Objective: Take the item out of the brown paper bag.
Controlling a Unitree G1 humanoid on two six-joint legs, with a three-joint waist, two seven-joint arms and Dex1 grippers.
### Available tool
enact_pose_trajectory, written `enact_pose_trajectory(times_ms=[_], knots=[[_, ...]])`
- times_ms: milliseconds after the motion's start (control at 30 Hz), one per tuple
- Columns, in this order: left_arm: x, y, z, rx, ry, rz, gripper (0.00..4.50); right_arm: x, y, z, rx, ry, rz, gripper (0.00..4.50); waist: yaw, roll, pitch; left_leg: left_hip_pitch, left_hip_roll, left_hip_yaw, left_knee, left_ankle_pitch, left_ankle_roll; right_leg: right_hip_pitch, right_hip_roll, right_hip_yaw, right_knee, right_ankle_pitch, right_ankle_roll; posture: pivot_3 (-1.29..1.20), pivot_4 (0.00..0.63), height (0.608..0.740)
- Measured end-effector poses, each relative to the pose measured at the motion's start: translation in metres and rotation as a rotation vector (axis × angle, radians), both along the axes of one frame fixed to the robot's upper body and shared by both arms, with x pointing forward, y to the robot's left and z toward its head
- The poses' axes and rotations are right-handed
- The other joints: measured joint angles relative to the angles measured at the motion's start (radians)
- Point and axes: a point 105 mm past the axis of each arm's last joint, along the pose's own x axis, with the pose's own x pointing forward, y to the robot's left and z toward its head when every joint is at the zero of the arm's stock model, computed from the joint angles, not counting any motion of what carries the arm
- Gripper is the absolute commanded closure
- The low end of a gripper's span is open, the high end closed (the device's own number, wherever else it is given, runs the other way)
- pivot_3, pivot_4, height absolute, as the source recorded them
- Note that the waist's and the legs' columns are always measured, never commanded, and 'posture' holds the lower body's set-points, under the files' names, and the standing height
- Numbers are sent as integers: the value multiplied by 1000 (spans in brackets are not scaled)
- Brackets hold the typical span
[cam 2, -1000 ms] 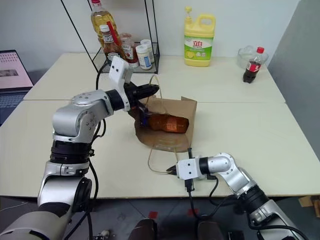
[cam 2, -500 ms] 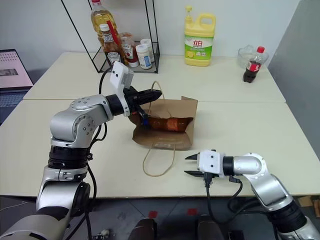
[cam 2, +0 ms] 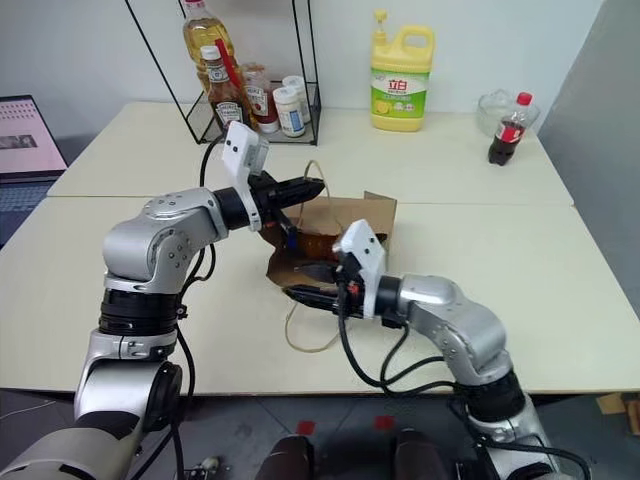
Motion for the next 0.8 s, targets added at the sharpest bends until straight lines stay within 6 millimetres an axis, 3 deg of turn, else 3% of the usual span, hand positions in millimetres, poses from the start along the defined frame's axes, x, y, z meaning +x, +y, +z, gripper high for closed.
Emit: enact_pose_trajectory(times_ms=[200,333,433,600,800], knots=[[-1,1,3,7,-12,3,4500,60,6,-10,-127,-118,-242,2547,-2,0,0,-4,0,0,0,1,-2,-4,0,0,0,0,0,0,150,740],[-2,1,4,9,-19,5,4500,80,0,-9,-205,-216,-340,2547,-2,0,0,-6,0,0,0,1,-2,-6,0,0,0,0,0,0,150,740],[-1,1,4,9,-21,11,4500,88,-8,-17,-323,-323,-375,1952,-2,0,0,-7,0,0,0,1,-2,-6,0,0,0,0,0,0,150,740],[-2,1,4,9,-27,17,4500,96,-19,-17,-539,-547,-353,154,-4,0,0,-7,0,0,0,1,-2,-7,0,0,0,0,0,0,150,740],[-2,0,3,7,-25,16,4500,95,-28,-29,-740,-662,-264,44,-6,0,0,-7,0,0,0,1,-2,-7,0,0,0,0,0,0,150,740]])
